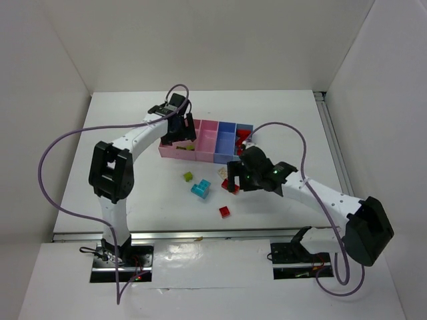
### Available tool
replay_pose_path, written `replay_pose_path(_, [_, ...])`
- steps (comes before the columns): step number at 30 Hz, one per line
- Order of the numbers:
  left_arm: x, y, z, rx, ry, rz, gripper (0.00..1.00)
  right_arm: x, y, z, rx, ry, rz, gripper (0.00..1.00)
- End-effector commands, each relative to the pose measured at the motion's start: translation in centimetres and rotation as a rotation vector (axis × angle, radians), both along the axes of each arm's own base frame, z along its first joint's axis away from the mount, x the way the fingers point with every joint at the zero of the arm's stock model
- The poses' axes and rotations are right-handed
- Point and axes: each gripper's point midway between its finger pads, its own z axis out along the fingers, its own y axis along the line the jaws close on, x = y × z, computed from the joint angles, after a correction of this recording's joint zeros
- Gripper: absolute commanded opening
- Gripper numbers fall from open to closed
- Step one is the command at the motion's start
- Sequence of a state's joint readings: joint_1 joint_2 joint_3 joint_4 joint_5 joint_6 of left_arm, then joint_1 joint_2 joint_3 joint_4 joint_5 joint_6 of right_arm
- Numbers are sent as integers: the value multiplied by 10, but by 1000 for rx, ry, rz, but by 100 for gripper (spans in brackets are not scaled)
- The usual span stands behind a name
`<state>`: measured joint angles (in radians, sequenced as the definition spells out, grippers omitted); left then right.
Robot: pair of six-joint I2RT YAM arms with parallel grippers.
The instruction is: Sort the legos into containers by color
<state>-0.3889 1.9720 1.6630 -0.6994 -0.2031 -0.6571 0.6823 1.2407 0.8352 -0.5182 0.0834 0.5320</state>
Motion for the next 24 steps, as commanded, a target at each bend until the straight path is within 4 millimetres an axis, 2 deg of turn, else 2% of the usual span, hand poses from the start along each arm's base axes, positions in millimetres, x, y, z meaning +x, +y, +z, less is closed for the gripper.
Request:
replay_pose_path(1, [7, 2, 36, -23, -73, -15, 95, -28, 35, 9, 43, -25, 175, 93])
replay_pose_path(3, [-3, 4, 38, -29, -59, -21, 95, -42, 46, 6, 37, -16, 230, 93])
replay_pose_path(4, [-7, 6, 49, -37, -80, -22, 94, -54, 52, -2, 19, 4, 273, 93])
replay_pose_path(6, [-21, 9, 46, -38, -57, -27, 92, -62, 60, -7, 15, 18, 311, 93])
replay_pose_path(7, [-27, 7, 55, -45, -74, -36, 92, -67, 62, -11, 6, 28, 326, 93])
replay_pose_path(10, [-51, 8, 47, -53, -27, -29, 91, -79, 70, -27, -41, 49, 371, 93])
replay_pose_path(11, [-58, 7, 52, -63, -37, -31, 91, -79, 74, -31, -51, 57, 380, 93])
replay_pose_path(12, [-71, 2, 43, -69, -6, -34, 91, -82, 75, -38, -74, 63, 406, 92])
replay_pose_path(13, [-77, -2, 41, -82, 7, -42, 91, -82, 77, -40, -76, 75, 412, 91])
replay_pose_path(14, [-82, -7, 35, -83, 17, -50, 91, -86, 76, -50, -106, 95, 430, 89])
replay_pose_path(17, [-102, -17, 20, -89, 60, -68, 91, -87, 81, -57, -119, 106, 439, 83])
replay_pose_path(19, [-107, -21, 14, -101, 75, -73, 91, -85, 78, -63, -138, 99, 427, 82])
replay_pose_path(23, [-113, -27, -1, -115, 87, -101, 90, -76, 72, -68, -171, 72, 380, 71])
replay_pose_path(24, [-113, -27, -1, -115, 87, -101, 90, -75, 74, -67, -161, 64, 379, 65])
